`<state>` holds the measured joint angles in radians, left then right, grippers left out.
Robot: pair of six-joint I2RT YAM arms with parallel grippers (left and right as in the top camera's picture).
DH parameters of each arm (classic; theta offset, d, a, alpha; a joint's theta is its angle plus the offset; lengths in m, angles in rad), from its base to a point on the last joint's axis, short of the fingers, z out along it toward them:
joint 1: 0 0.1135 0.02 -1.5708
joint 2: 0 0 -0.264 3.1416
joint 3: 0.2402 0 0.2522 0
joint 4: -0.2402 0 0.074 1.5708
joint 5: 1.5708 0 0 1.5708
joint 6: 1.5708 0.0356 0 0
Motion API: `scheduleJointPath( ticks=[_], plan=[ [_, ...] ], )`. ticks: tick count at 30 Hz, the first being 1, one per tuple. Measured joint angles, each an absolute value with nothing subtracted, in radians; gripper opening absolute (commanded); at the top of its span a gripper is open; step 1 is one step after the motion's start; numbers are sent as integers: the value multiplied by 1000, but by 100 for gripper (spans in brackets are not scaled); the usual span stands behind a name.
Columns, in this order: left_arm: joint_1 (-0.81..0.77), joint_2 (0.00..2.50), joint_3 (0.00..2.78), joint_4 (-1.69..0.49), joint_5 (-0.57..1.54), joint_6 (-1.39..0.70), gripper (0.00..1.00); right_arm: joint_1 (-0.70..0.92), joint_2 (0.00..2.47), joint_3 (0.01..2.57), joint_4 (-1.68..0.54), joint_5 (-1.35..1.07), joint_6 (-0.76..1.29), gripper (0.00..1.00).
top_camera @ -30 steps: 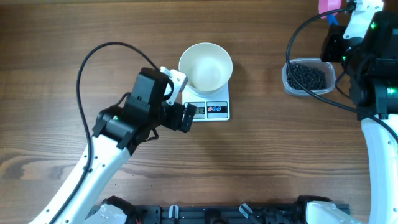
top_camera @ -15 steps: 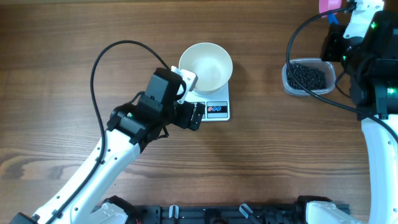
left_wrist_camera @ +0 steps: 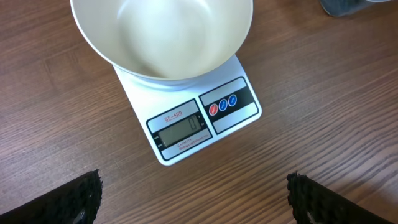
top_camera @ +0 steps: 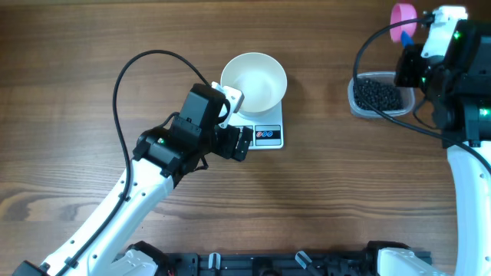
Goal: Scoop item into bowl and weigh 150g on scale
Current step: 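Dip the scoop into the black beans with the right gripper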
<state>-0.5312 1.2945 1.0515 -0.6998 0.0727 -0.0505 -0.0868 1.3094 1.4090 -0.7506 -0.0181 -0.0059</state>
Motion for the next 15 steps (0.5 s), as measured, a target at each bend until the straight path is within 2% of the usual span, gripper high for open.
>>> scheduleJointPath(
  ticks=[6,15],
  plan=[
    [-531,1295,1052,-699,72,-51,100,-185,1376,1409,-887,-14,-37,4],
    [-531,1295,1052,-699,72,-51,100,-189,1549,1407,-943,-14,-40,4]
  ],
)
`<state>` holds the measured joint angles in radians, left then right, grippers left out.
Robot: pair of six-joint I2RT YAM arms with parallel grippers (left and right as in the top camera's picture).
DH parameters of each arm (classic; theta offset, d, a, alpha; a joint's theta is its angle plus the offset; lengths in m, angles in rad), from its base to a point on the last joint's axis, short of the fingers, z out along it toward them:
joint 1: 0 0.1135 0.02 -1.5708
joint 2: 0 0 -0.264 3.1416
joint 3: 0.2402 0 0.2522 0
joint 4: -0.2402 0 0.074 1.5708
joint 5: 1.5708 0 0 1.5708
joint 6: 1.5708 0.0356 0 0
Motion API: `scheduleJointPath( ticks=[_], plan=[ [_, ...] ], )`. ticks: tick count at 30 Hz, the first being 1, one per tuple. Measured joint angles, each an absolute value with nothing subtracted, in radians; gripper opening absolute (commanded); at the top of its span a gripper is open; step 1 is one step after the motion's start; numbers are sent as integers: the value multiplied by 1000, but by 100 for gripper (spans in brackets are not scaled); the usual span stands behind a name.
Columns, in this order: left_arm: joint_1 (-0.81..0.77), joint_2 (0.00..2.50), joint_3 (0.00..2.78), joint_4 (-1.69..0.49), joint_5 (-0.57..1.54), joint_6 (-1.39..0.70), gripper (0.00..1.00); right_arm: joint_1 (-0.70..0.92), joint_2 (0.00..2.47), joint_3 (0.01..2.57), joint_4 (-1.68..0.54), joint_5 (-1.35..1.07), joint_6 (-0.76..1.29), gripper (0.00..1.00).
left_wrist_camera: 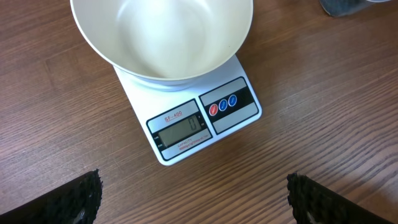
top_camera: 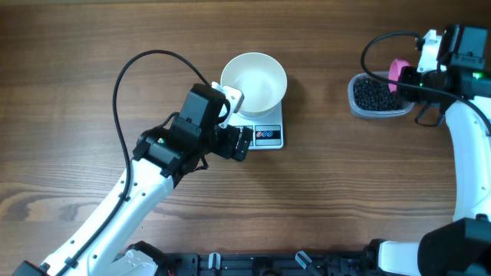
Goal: Scoop item into bowl and weigh 150g on scale
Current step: 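Dip the scoop into the black beans with the right gripper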
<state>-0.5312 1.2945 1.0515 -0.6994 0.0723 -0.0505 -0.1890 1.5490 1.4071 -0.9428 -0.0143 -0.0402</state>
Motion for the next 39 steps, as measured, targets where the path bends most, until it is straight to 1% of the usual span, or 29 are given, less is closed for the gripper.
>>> scheduleJointPath(
  ticks=[10,22,25,30,39],
  plan=[
    [-531,1295,1052,-699,72,-51,100,-189,1653,1407,-979,-20,-59,4],
    [-531,1295,1052,-699,72,-51,100,-195,1699,1407,-994,-157,-167,4],
    [-531,1295,1052,-699,72,-51,100,-219,1699,1407,-1006,-180,-185,4],
    [-531,1295,1052,-699,72,-51,100,-323,1702,1407,-1048,-340,-265,4],
    [-531,1295,1052,-699,72,-51,100,-324,1708,1407,-1064,-381,-279,4]
  ],
)
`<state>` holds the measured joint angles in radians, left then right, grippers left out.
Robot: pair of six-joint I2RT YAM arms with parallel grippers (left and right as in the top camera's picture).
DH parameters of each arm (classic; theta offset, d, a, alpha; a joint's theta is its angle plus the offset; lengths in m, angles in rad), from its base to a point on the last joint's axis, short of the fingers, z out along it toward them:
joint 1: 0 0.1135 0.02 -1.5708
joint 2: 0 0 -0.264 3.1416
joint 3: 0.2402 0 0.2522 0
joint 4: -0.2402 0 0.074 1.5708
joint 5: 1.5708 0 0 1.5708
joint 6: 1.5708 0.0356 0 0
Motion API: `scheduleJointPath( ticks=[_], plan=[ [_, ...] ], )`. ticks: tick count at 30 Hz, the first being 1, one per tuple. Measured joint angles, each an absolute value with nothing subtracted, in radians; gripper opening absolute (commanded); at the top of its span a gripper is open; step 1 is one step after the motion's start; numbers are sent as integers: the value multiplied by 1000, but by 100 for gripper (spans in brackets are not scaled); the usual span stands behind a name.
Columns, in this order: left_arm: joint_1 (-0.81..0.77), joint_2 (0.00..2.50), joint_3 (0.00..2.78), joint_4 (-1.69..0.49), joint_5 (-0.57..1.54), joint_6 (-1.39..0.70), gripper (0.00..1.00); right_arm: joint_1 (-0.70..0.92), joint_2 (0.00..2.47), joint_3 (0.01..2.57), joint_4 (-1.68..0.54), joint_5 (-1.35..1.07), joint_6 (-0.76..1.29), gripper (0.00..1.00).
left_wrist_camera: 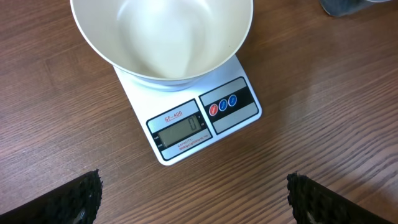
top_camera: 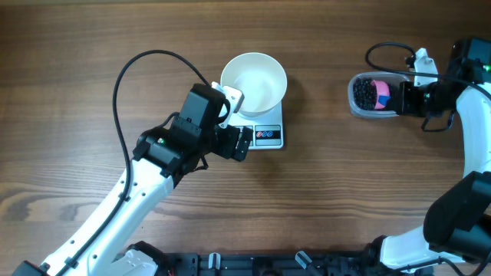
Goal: Scoop item into bowl and weigh 150g on scale
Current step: 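Dip the scoop into the black beans with the right gripper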
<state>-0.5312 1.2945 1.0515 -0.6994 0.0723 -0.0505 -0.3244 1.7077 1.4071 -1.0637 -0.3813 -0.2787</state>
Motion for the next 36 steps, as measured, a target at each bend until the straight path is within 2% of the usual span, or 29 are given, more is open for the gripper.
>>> scheduleJointPath(
  ticks=[36],
  plan=[
    [-531,1295,1052,-699,72,-51,100,-455,1771,1407,-1062,-584,-279,4]
  ],
)
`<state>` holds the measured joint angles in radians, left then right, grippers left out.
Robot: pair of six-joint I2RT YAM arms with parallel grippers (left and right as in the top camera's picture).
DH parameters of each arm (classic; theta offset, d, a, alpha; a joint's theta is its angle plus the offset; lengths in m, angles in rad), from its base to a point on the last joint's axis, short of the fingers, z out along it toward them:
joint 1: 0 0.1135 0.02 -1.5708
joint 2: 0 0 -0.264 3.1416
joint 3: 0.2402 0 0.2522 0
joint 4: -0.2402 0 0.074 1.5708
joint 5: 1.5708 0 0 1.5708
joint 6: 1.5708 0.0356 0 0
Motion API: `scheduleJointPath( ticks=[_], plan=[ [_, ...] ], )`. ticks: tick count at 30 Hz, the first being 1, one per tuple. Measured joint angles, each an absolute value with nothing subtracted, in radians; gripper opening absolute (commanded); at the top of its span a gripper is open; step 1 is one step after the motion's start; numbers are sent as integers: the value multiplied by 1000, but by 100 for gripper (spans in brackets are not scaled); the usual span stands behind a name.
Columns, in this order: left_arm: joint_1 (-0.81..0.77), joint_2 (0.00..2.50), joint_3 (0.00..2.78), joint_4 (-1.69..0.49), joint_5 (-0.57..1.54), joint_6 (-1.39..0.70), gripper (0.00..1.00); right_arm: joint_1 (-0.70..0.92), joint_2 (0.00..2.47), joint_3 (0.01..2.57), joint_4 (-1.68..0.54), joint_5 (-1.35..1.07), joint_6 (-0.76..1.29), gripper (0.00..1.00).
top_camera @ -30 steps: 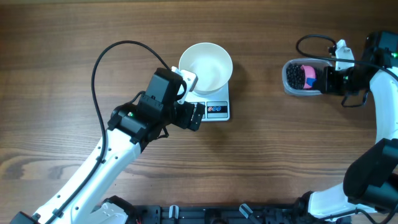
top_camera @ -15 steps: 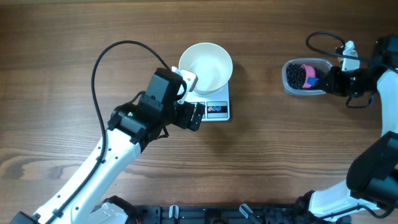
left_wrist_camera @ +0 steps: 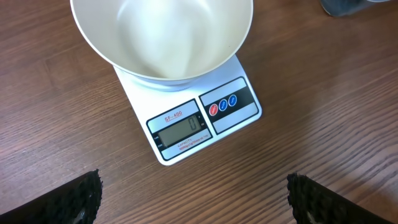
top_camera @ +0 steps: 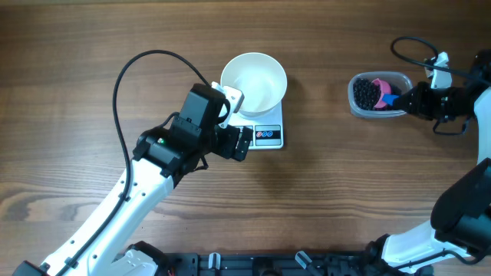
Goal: Scoop item into bowl and weigh 150g on scale
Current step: 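Dip the scoop into the black beans with the right gripper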
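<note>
A white bowl [top_camera: 253, 80] [left_wrist_camera: 161, 37] stands empty on the white scale [top_camera: 267, 136] [left_wrist_camera: 205, 121], whose display reads 0. At the right, a clear container [top_camera: 360, 110] holds dark beans [top_camera: 365, 93]. A pink scoop [top_camera: 379, 84] with a blue handle lies in it. My right gripper [top_camera: 406, 98] is shut on that handle at the container's right rim. My left gripper [top_camera: 242, 143] [left_wrist_camera: 196, 205] hangs open over the bare wood in front of the scale. Its fingertips [left_wrist_camera: 81, 199] are wide apart.
The left arm [top_camera: 153, 161] stretches from the lower left up to the scale. A black cable [top_camera: 134, 65] loops above it. The right arm [top_camera: 468, 100] comes in along the right edge. Everything sits on a wooden table [top_camera: 345, 192].
The pink scoop has shifted toward the container's far right corner. My right wrist has moved right and turned. The left gripper, bowl and scale reading are unchanged.
My right gripper first held the pink scoop high beyond the container's far right. Then the scoop was at the container's right rim, then down in the beans, and now it is in the right corner. The left gripper stayed open by the scale, which read 0.
</note>
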<state>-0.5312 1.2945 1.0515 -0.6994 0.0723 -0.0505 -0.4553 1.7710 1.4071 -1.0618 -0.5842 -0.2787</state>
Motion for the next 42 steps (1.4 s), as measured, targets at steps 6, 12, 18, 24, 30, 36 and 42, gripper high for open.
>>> scheduleJointPath(
  ticks=[6,12,18,24,30,36,42],
  plan=[
    [-531,1295,1052,-699,72,-51,100,-455,1775,1407,-1055,-599,-278,4],
    [-531,1295,1052,-699,72,-50,100,-460,1775,1407,-1053,-605,-275,4],
    [-531,1295,1052,-699,72,-51,100,-472,1779,1407,-1051,-619,-263,4],
    [-531,1295,1052,-699,72,-51,100,-472,1781,1407,-1049,-628,-263,4],
    [-531,1295,1052,-699,72,-51,100,-474,1781,1407,-1043,-631,-263,4],
    [-531,1295,1052,-699,72,-51,100,-496,1781,1407,-1055,-669,-264,4],
    [-531,1295,1052,-699,72,-51,100,-497,1781,1407,-1054,-673,-264,4]
  ],
)
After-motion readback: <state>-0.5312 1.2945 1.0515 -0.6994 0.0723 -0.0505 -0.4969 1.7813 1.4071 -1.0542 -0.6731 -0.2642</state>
